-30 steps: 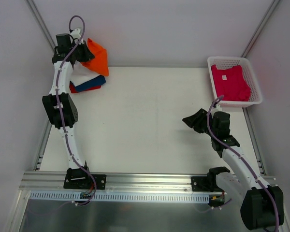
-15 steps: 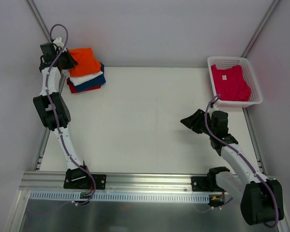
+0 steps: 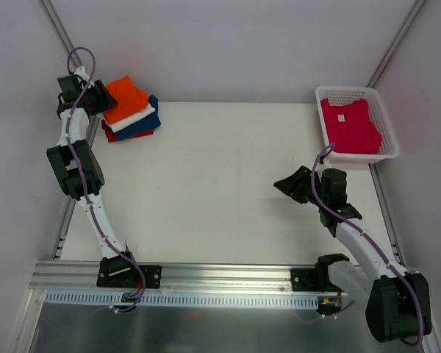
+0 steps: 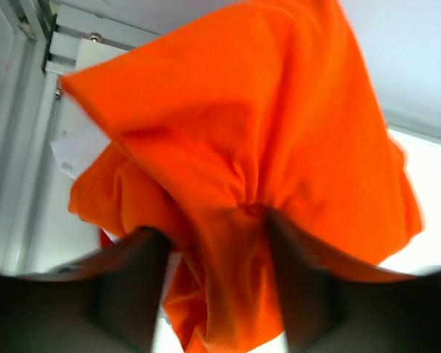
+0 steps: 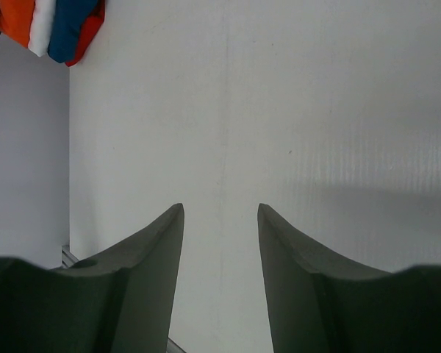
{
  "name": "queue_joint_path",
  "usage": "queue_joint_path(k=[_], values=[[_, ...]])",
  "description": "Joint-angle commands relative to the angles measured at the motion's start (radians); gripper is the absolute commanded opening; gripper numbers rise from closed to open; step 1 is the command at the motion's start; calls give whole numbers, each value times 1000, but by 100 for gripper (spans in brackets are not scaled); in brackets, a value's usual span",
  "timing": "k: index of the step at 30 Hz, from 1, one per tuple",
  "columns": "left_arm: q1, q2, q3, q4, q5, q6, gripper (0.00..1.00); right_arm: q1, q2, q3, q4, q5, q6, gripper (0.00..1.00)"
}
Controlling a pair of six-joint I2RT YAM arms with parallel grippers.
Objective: Fold and stack the t-shirts
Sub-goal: Neatly place the folded tshirt to the corner
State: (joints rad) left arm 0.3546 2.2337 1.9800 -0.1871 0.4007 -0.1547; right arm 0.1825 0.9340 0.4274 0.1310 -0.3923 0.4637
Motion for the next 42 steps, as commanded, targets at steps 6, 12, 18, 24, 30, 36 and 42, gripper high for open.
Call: queue_joint_path(k=[6,12,18,24,30,36,42], values=[[7,-32,-4,37,7,-40,99,11,-20,2,42,-19,15,48],[7,-103,-20,38,-26,-49,99,20,-21,-3,45,-16,16,48],[4,-212,-66,55,-42,-57,99,23,-38,-4,38,-13,10,48],[3,-330,-133,77,-49,-95,99,23,-67,-7,22,-14,9,48],[-40,-479,-262,123,-66,-149,99,25,-104,-9,-10,-8,-2,51],[-149,-687,-469,233,-50,-275,99,25,-146,2,-73,12,-26,55],[-417,-861,-613,259,-99,-304,99,26,-165,47,-201,67,-56,60]])
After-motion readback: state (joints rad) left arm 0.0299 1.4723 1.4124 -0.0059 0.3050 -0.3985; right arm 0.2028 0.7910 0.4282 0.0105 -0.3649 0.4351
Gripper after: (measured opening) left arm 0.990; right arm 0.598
